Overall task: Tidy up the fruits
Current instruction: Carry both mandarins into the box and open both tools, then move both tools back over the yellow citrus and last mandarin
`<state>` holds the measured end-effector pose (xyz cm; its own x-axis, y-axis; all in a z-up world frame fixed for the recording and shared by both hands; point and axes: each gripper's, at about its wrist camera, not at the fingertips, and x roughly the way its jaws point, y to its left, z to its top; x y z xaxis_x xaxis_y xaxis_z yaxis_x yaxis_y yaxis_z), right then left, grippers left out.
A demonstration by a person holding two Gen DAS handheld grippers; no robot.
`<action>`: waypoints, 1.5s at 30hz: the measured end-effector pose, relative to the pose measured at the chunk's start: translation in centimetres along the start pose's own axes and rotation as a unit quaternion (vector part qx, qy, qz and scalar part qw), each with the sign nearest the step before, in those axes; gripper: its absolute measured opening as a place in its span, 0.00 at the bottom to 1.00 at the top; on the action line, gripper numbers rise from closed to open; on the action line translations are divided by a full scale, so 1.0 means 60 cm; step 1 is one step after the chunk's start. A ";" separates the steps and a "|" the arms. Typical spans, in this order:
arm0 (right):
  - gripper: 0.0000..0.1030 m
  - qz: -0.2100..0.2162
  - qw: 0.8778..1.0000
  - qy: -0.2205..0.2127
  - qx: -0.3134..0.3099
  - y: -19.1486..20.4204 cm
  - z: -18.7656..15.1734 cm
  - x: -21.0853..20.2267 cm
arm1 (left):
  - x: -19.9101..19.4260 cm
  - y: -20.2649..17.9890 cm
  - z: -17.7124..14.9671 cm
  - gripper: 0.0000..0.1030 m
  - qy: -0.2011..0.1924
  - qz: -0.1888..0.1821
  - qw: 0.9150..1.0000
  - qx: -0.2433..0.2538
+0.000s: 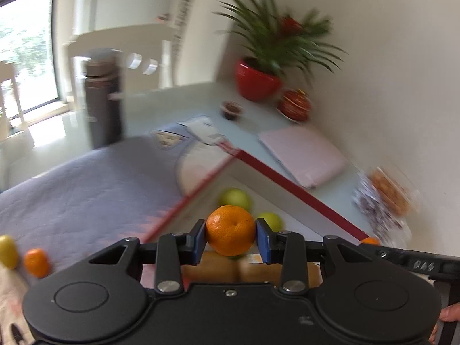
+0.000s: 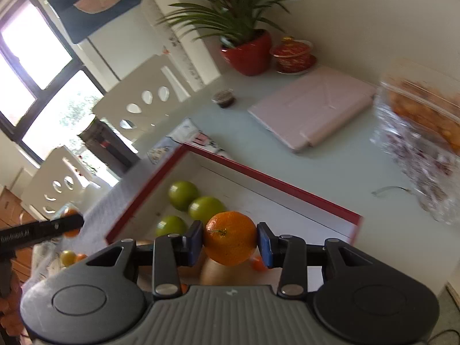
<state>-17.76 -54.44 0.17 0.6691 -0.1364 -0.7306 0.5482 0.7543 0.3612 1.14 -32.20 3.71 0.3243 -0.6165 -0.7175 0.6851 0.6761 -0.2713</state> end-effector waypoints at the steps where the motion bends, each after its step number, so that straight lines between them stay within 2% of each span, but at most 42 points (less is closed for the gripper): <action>1: 0.41 -0.012 1.000 0.004 -0.012 -0.002 -0.005 0.000 | 0.013 -0.012 0.001 0.41 0.006 -0.008 1.000 0.004; 4: 0.41 -0.039 0.998 0.019 -0.039 -0.004 -0.020 0.010 | 0.049 -0.044 0.003 0.41 0.026 -0.031 0.999 0.013; 11: 0.41 -0.040 0.995 0.060 -0.065 0.002 -0.044 0.039 | 0.139 -0.127 -0.006 0.42 0.075 -0.071 0.993 0.057; 14: 0.41 -0.038 0.993 0.076 -0.080 0.011 -0.053 0.055 | 0.168 -0.152 -0.015 0.42 0.098 -0.068 0.990 0.071; 17: 0.41 -0.043 0.991 0.078 -0.103 0.017 -0.058 0.057 | 0.181 -0.166 -0.016 0.42 0.104 -0.076 0.989 0.073; 23: 0.41 -0.051 0.989 0.080 -0.110 0.017 -0.053 0.061 | 0.195 -0.170 -0.015 0.43 0.111 -0.072 0.988 0.075; 24: 0.42 -0.049 0.990 0.081 -0.110 0.017 -0.053 0.061 | 0.193 -0.170 -0.014 0.52 0.105 -0.071 0.989 0.075; 25: 0.42 -0.045 0.990 0.081 -0.109 0.017 -0.054 0.061 | 0.190 -0.170 -0.012 0.66 0.103 -0.071 0.989 0.074; 26: 0.42 -0.043 0.990 0.082 -0.109 0.015 -0.053 0.061 | 0.187 -0.169 -0.010 0.71 0.101 -0.068 0.990 0.071; 27: 0.42 -0.041 0.990 0.083 -0.108 0.014 -0.053 0.060 | 0.182 -0.166 -0.007 0.72 0.098 -0.065 0.991 0.065; 29: 0.53 -0.036 0.992 0.077 -0.098 0.012 -0.053 0.056 | 0.170 -0.160 -0.003 0.72 0.095 -0.068 0.992 0.057; 31: 0.59 -0.038 0.993 0.068 -0.090 0.012 -0.051 0.052 | 0.152 -0.150 0.002 0.75 0.088 -0.067 0.993 0.049; 33: 0.65 -0.048 0.992 0.063 -0.098 0.021 -0.048 0.054 | 0.128 -0.138 0.007 0.76 0.074 -0.053 0.995 0.046; 37: 0.66 -0.035 0.992 0.055 -0.109 0.054 -0.031 0.061 | 0.070 -0.085 0.023 0.77 0.052 -0.020 0.998 0.018; 40: 0.68 -0.028 0.989 0.036 -0.141 0.100 -0.013 0.061 | 0.017 -0.016 0.034 0.78 0.036 0.029 0.999 -0.017; 43: 0.75 -0.006 0.987 0.011 -0.159 0.157 0.007 0.070 | -0.028 0.061 0.037 0.78 0.032 0.096 0.993 -0.060; 45: 0.75 0.021 0.985 0.016 -0.171 0.205 0.015 0.087 | -0.061 0.117 0.034 0.78 0.025 0.136 0.985 -0.098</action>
<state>-7.08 -46.45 1.28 0.6684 -0.0853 -0.7389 0.3158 0.9319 0.1781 6.09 -26.01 5.75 0.4430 -0.3843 -0.8100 0.4358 0.8819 -0.1800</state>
